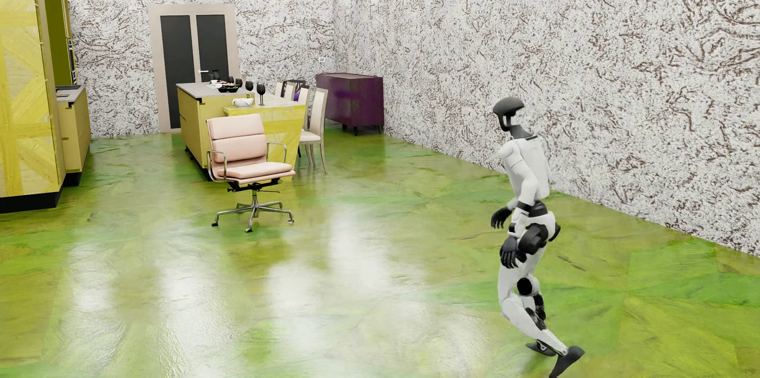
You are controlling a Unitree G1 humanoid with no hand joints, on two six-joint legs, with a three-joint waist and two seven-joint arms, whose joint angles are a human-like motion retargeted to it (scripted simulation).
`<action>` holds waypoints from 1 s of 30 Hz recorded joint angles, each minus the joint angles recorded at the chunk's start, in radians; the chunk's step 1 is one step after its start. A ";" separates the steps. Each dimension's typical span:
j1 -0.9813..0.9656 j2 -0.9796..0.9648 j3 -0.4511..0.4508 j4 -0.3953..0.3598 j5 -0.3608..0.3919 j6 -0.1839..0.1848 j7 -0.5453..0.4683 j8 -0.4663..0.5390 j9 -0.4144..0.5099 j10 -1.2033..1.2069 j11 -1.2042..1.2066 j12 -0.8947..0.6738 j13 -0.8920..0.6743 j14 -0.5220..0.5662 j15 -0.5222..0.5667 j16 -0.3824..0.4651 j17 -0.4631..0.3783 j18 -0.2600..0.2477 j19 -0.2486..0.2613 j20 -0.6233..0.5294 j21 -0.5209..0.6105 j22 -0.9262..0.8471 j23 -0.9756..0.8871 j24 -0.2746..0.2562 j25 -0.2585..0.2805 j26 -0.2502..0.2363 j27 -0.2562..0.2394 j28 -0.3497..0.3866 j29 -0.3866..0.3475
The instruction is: Approach the pink officechair
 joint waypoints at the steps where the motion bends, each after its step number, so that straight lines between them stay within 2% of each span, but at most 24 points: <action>1: -0.117 0.101 0.013 -0.063 0.033 -0.004 -0.020 0.029 0.001 -0.007 -0.081 0.014 -0.032 -0.050 -0.007 -0.014 -0.001 -0.033 0.009 -0.003 0.016 0.038 -0.009 0.019 0.002 0.018 -0.002 -0.041 0.004; 3: -0.290 0.299 0.040 -0.105 0.074 -0.016 0.004 0.081 0.003 -0.221 -0.215 0.041 -0.112 -0.102 -0.026 -0.050 -0.025 -0.018 0.026 0.007 0.077 0.090 -0.013 0.036 0.002 0.042 0.005 -0.122 0.046; 5: -0.358 0.495 0.068 -0.087 0.087 -0.026 0.088 0.148 0.012 -0.632 -0.316 0.086 -0.229 -0.020 -0.044 -0.084 -0.057 0.062 0.047 0.015 0.173 0.082 0.006 0.059 0.019 0.022 0.010 -0.182 0.094; 6: -0.361 0.590 0.083 -0.123 0.073 -0.035 0.041 0.185 0.021 -0.855 -0.344 0.111 -0.285 0.029 -0.044 -0.108 -0.064 -0.004 0.066 0.030 0.215 0.065 0.038 0.073 0.045 0.008 0.019 -0.175 0.090; 7: -0.347 0.668 0.095 -0.145 0.050 -0.044 -0.019 0.229 0.029 -0.989 -0.343 0.133 -0.320 0.059 -0.010 -0.138 -0.060 -0.009 0.079 0.053 0.243 0.049 0.094 0.085 0.085 0.001 0.039 -0.143 0.063; 8: -0.332 0.727 0.103 -0.121 0.027 -0.047 0.071 0.255 0.035 -0.959 -0.303 0.150 -0.330 0.077 0.072 -0.169 -0.049 -0.006 0.092 0.078 0.253 0.041 0.172 0.092 0.132 0.003 0.074 -0.103 0.026; 9: -0.327 0.742 0.113 -0.106 -0.010 -0.053 0.110 0.276 0.042 -0.831 -0.198 0.155 -0.318 0.191 0.228 -0.199 -0.040 0.028 0.134 0.095 0.243 0.045 0.264 0.096 0.178 0.009 0.127 -0.072 -0.012; 10: -0.315 0.696 0.121 -0.119 -0.045 -0.062 0.114 0.297 0.051 -0.691 0.002 0.140 -0.291 0.151 0.440 -0.220 -0.036 0.116 0.242 0.099 0.218 0.061 0.356 0.099 0.215 0.016 0.194 -0.057 -0.052; 11: -0.280 0.587 0.123 -0.135 -0.087 -0.070 0.116 0.284 0.062 -0.599 0.260 0.101 -0.254 0.049 0.610 -0.219 -0.028 0.130 0.313 0.093 0.188 0.083 0.441 0.104 0.245 0.026 0.264 -0.059 -0.086; 12: -0.219 0.437 0.115 -0.156 -0.114 -0.078 0.121 0.283 0.073 -0.576 0.484 0.042 -0.218 -0.032 0.572 -0.203 -0.020 0.128 0.267 0.072 0.172 0.105 0.523 0.114 0.265 0.032 0.311 -0.069 -0.093; 13: -0.135 0.277 0.098 -0.173 -0.119 -0.083 0.117 0.278 0.079 -0.613 0.620 -0.025 -0.187 -0.079 0.488 -0.174 -0.010 0.117 0.206 0.041 0.188 0.116 0.600 0.133 0.275 0.027 0.323 -0.075 -0.049; 14: -0.041 0.129 0.075 -0.188 -0.108 -0.082 0.106 0.270 0.077 -0.683 0.652 -0.098 -0.149 -0.107 0.447 -0.146 -0.011 0.097 0.201 0.003 0.240 0.109 0.641 0.155 0.270 0.022 0.316 -0.072 0.045; 16: 0.147 -0.081 0.023 -0.212 -0.094 -0.070 0.068 0.219 0.057 -0.823 0.478 -0.194 -0.031 -0.145 0.364 -0.099 -0.061 0.081 0.182 -0.066 0.312 0.085 0.640 0.175 0.282 -0.059 0.223 -0.030 0.239; 18: 0.306 -0.199 -0.026 -0.229 -0.088 -0.055 0.047 0.223 0.035 -0.861 0.127 -0.295 0.138 -0.239 0.359 -0.070 -0.108 0.087 0.163 -0.157 0.213 0.037 0.532 0.167 0.336 -0.145 0.198 -0.027 0.302; 20: 0.455 -0.216 -0.070 -0.222 -0.110 -0.050 0.013 0.241 0.017 -0.869 -0.354 -0.372 0.309 -0.320 0.382 -0.035 -0.104 0.068 0.183 -0.229 0.020 -0.065 0.383 0.134 0.342 -0.216 0.200 -0.021 0.190; 22: 0.573 -0.185 -0.110 -0.183 -0.150 -0.055 -0.032 0.113 0.006 -0.788 -0.494 -0.364 0.417 -0.288 0.366 -0.024 -0.015 0.023 0.182 -0.225 -0.151 -0.175 0.309 0.032 0.306 -0.254 0.227 0.047 -0.041; 23: 0.578 -0.194 -0.128 -0.134 -0.142 -0.049 -0.046 0.091 0.008 -0.652 -0.351 -0.331 0.431 -0.157 0.504 -0.009 0.047 -0.006 0.061 -0.208 -0.192 -0.216 0.316 -0.024 0.289 -0.257 0.258 0.078 -0.125; 24: 0.522 -0.188 -0.137 -0.097 -0.133 -0.039 -0.074 0.063 0.014 -0.422 -0.193 -0.287 0.417 0.088 0.524 0.005 0.091 -0.028 -0.008 -0.189 -0.195 -0.237 0.348 -0.060 0.277 -0.244 0.292 0.095 -0.144; 25: 0.418 -0.160 -0.137 -0.028 -0.117 -0.024 -0.054 0.041 0.021 -0.177 -0.078 -0.247 0.376 0.288 0.427 0.011 0.109 -0.063 0.005 -0.170 -0.164 -0.233 0.398 -0.068 0.265 -0.213 0.308 0.100 -0.088; 26: 0.301 -0.103 -0.123 0.043 -0.084 -0.005 -0.033 0.024 0.027 0.006 -0.032 -0.223 0.317 0.284 0.338 0.008 0.106 -0.035 0.009 -0.155 -0.106 -0.195 0.450 -0.055 0.248 -0.167 0.305 0.099 0.017; 27: 0.180 -0.018 -0.099 0.058 -0.036 0.011 -0.027 0.020 0.028 0.103 -0.056 -0.211 0.247 0.188 0.282 -0.003 0.088 0.062 0.014 -0.147 -0.038 -0.126 0.488 -0.034 0.221 -0.111 0.283 0.089 0.119; 28: 0.084 0.083 -0.072 0.064 0.014 0.022 0.008 0.036 0.024 0.101 -0.124 -0.199 0.172 0.109 0.250 -0.018 0.065 0.065 0.021 -0.141 0.033 -0.039 0.509 -0.009 0.186 -0.053 0.254 0.062 0.174; 29: 0.001 0.184 -0.047 0.049 0.060 0.026 0.042 0.068 0.018 0.034 -0.192 -0.169 0.096 0.054 0.222 -0.027 0.036 0.081 0.031 -0.136 0.101 0.043 0.514 0.015 0.144 -0.004 0.223 0.010 0.187; 30: -0.063 0.278 -0.023 0.031 0.094 0.024 0.077 0.109 0.009 -0.089 -0.243 -0.145 0.019 0.012 0.189 -0.042 0.017 0.053 0.036 -0.140 0.171 0.109 0.501 0.044 0.095 0.048 0.199 -0.062 0.175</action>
